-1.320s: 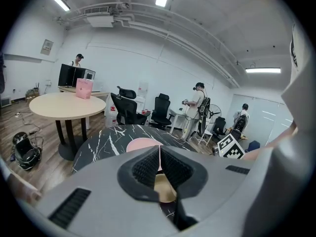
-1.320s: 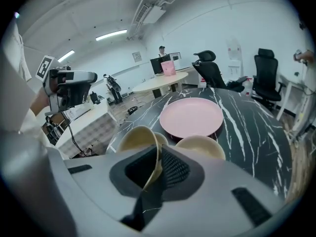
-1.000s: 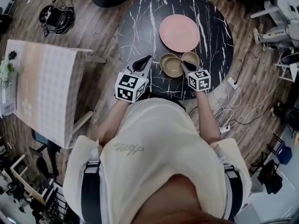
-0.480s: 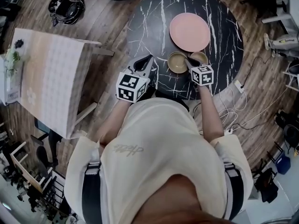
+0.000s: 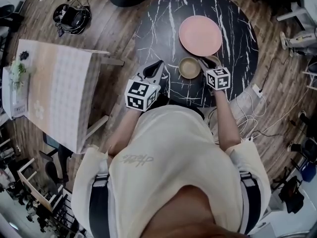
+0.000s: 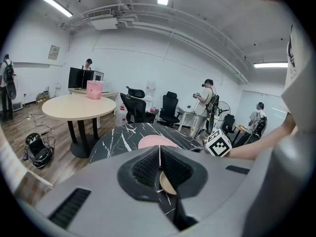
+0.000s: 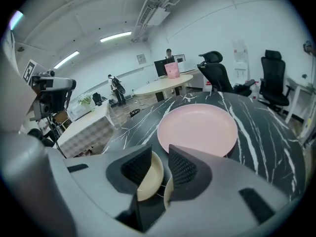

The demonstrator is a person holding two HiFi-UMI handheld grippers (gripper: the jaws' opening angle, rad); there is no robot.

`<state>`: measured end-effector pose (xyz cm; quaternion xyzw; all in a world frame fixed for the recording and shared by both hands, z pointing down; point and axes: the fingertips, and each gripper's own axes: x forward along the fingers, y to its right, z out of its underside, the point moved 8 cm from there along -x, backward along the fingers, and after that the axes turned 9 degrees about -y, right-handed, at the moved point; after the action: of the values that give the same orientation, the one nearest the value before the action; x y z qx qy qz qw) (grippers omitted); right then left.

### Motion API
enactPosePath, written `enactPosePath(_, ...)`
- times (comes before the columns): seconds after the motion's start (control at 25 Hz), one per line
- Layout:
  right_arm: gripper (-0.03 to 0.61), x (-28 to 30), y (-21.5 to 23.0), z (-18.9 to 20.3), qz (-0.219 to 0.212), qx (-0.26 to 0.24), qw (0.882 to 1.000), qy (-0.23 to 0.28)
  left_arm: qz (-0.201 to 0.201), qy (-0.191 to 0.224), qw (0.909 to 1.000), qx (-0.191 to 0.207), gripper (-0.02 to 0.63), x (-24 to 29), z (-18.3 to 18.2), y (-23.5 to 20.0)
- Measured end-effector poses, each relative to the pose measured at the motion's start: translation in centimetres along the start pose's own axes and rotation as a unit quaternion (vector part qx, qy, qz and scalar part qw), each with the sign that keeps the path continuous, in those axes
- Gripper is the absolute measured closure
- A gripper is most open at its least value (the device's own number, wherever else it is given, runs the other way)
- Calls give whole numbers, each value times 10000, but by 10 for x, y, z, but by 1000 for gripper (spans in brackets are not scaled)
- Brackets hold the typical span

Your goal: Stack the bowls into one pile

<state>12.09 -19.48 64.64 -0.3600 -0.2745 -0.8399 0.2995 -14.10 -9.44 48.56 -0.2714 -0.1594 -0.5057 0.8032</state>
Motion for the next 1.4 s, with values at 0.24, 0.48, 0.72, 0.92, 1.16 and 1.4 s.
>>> enactPosePath(0.24, 476, -29, -6, 2, 216, -75, 9995, 203, 194, 73, 9996, 177, 592, 7, -11, 7)
enactPosePath(0.48, 476, -59, -5, 14, 595, -164, 9976, 319, 478, 54, 9980, 401, 592, 16, -20, 18)
enactPosePath(0.72, 485, -85, 12, 42, 972, 347, 9936, 466, 792, 21, 9949, 624, 592, 30, -26, 35)
enactPosePath(0.92, 485, -99, 26, 64, 1180, 734, 9890, 512, 984, -84, 9923, 750, 592, 40, -27, 49)
enactPosePath(1.16, 485, -92, 39, 78, 1149, 982, 9876, 433, 953, -242, 9923, 758, 592, 50, -23, 53)
enactPosePath(1.4, 485, -76, 55, 83, 901, 1029, 9903, 257, 742, -373, 9948, 590, 592, 55, -14, 56)
